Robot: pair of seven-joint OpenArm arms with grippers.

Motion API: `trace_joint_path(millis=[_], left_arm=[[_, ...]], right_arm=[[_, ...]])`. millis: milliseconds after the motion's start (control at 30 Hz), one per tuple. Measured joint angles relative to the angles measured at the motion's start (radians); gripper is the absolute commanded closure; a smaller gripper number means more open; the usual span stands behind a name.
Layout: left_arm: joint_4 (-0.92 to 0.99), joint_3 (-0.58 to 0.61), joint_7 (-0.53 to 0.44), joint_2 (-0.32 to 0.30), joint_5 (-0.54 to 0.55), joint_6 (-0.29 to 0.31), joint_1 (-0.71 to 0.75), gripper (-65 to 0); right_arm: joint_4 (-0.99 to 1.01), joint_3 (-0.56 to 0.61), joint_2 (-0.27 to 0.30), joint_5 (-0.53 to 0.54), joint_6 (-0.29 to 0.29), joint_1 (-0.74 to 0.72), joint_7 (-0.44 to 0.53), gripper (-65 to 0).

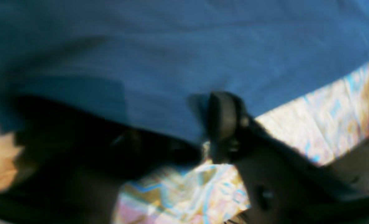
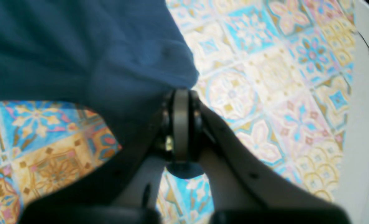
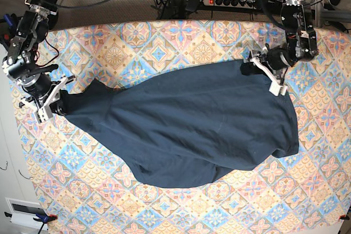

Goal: Layout the t-shirt on the table in an organized manner, then fold the t-shirt properly
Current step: 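Move the left gripper with the shirt corner toward the right gripper, then regrasp the shirt edge with the left gripper near its corner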

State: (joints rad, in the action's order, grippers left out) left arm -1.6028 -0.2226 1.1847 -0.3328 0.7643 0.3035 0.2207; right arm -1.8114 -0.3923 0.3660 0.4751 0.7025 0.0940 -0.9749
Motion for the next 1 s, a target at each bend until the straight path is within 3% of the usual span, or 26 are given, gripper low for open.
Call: trace_joint_path(millis=[67, 200, 367, 500, 767, 900, 1000], left_arm=[[-0.040, 0.020, 0.006, -0.014, 0.006, 0.047, 0.040, -13.2], [-0.157, 0.026, 0.073, -0.080, 0.109, 0.147, 0.142, -12.6], [-0.205, 0.022, 0.090, -0.176, 0.285, 0.158, 0.180, -12.8], [-0.198, 0.026, 0.108, -0.223, 0.285, 0.157, 0.229, -12.8], [-0.199, 0.030, 0.105, -0.227, 0.288, 0.157, 0.311, -12.9], [-0.204, 0.028, 0.102, -0.279, 0.291, 0.158, 0.355, -12.9], [-0.204, 0.022, 0.102, -0.279, 0.291, 0.157, 0.365, -12.9]], right_arm=[[0.000, 0.000, 0.002, -0.004, 0.000, 0.000, -0.002, -0.4], [0.000, -0.002, 0.002, -0.003, 0.000, 0.000, -0.002, -0.4], [0.000, -0.002, 0.003, -0.003, 0.000, 0.000, -0.002, -0.4], [0.000, -0.001, 0.002, -0.005, 0.000, 0.000, -0.002, -0.4], [0.000, -0.001, 0.002, -0.004, 0.000, 0.000, 0.002, -0.4], [0.000, -0.001, 0.003, -0.004, 0.000, 0.000, 0.002, -0.4], [0.000, -0.001, 0.002, -0.003, 0.000, 0.000, 0.002, -0.4]])
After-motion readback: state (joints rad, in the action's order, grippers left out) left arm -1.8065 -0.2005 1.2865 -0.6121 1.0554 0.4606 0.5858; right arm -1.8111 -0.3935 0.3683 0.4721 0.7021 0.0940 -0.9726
